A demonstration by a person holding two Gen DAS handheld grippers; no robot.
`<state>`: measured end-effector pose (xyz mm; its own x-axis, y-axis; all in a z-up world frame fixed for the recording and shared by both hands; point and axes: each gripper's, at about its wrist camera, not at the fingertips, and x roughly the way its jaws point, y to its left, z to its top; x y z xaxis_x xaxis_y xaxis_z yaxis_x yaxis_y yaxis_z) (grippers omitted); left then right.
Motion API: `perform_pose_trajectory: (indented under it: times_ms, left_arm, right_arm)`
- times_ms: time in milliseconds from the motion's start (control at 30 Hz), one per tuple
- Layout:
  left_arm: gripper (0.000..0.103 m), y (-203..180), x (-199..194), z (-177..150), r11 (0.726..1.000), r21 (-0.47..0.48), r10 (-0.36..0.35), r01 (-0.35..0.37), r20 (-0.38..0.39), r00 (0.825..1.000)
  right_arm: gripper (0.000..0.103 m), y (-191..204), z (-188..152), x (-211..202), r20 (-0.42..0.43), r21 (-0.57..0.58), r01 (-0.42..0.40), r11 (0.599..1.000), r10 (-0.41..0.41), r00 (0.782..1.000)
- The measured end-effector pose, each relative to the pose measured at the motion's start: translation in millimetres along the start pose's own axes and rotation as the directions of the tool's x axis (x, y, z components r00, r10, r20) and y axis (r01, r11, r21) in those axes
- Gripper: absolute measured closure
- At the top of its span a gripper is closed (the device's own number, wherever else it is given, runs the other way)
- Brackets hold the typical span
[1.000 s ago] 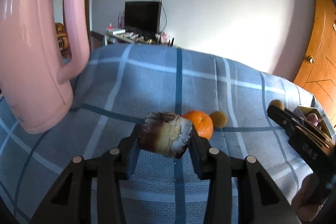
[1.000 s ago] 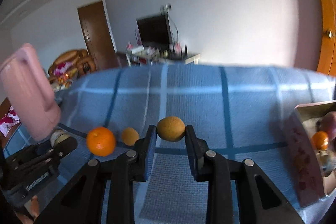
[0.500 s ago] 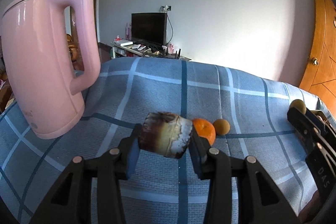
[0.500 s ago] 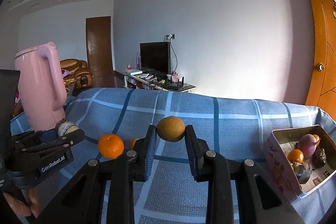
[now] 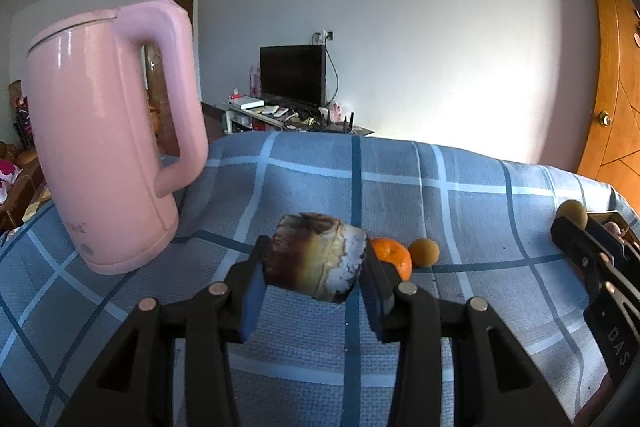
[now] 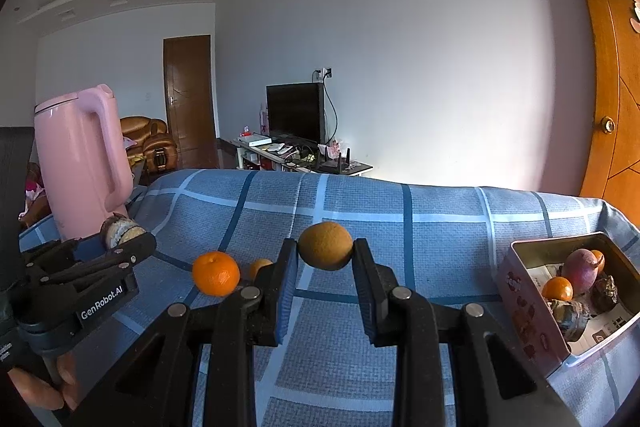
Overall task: Organize fruits
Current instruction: 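Lift the taro slice and round fruit with both grippers and hold them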
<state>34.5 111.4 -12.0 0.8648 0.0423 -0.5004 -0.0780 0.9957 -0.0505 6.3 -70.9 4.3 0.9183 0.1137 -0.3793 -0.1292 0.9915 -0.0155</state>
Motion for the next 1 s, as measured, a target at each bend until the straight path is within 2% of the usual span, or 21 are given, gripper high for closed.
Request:
perform_pose_trajectory:
  times_ms: [633, 1000]
  left_arm:
    - [0.060, 4, -16, -5, 0.999, -0.037, 0.012, -0.011, 0.037, 0.999]
    - [0.060, -4, -28, -8, 1.000, -0.011, 0.012, -0.011, 0.076, 0.997]
  right_arm:
    - [0.073, 3, -4, -12, 0.020, -0.011, -0.006, 1.000, 0.007, 1.000]
    - [0.073, 3, -5, -17, 0.027, -0.015, -0.003, 1.000, 0.003, 1.000]
